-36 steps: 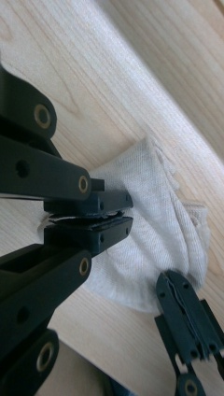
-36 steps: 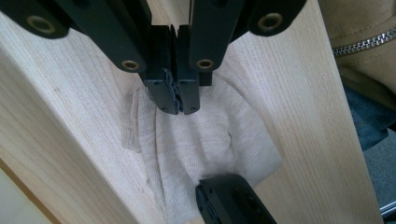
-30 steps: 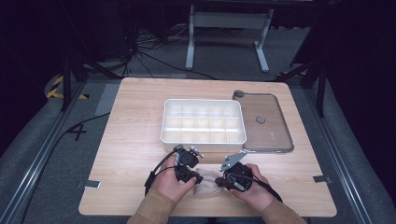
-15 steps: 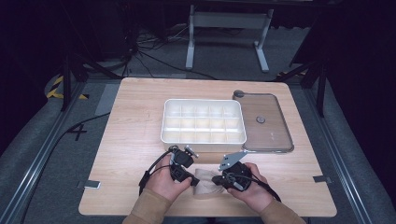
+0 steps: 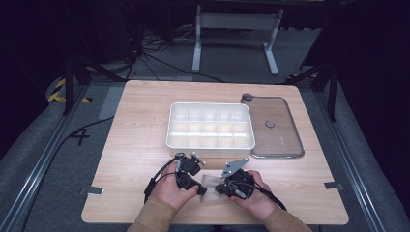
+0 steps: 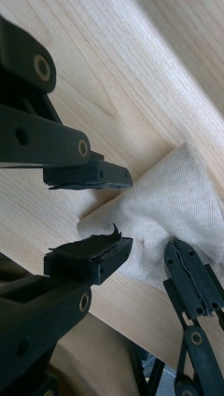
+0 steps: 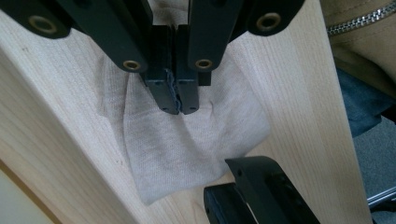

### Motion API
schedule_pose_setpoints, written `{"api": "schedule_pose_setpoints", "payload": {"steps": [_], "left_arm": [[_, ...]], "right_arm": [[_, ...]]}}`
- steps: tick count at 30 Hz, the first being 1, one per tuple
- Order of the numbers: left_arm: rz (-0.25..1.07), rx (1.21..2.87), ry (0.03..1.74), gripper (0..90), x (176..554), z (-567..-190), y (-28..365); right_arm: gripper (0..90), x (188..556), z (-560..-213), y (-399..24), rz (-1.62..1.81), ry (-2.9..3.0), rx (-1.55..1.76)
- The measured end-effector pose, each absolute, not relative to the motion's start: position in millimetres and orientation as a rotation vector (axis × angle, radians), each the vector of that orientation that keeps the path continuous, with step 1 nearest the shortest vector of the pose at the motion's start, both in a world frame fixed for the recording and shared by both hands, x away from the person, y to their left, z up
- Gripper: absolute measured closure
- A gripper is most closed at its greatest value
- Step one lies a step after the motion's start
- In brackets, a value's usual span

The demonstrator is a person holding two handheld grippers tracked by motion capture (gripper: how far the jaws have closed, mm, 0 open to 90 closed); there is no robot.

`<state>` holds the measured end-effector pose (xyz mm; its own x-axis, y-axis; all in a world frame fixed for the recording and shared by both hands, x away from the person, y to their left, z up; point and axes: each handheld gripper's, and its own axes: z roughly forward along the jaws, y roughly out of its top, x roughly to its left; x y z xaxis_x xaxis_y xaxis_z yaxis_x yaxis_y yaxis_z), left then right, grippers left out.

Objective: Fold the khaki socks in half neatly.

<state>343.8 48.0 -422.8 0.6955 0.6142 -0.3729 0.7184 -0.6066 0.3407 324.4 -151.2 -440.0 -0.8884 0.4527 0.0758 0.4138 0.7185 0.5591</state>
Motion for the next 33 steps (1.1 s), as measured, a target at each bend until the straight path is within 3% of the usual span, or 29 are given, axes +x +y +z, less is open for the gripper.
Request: {"api": "schedule_pose_setpoints", "payload": {"steps": [10,20,33], "left_arm": [[-0.246,2.426,1.003,67.8,342,-424,55],[-0.225,2.460,1.016,83.1,345,-433,57],[-0.220,2.490,1.016,86.7,345,-443,46]], "right_arm": [[89.3,325,-442,-152,0.900,2.848,0.707],[89.4,324,-442,-152,0.899,2.846,0.701],[89.4,324,-442,-152,0.899,2.846,0.699]]}}
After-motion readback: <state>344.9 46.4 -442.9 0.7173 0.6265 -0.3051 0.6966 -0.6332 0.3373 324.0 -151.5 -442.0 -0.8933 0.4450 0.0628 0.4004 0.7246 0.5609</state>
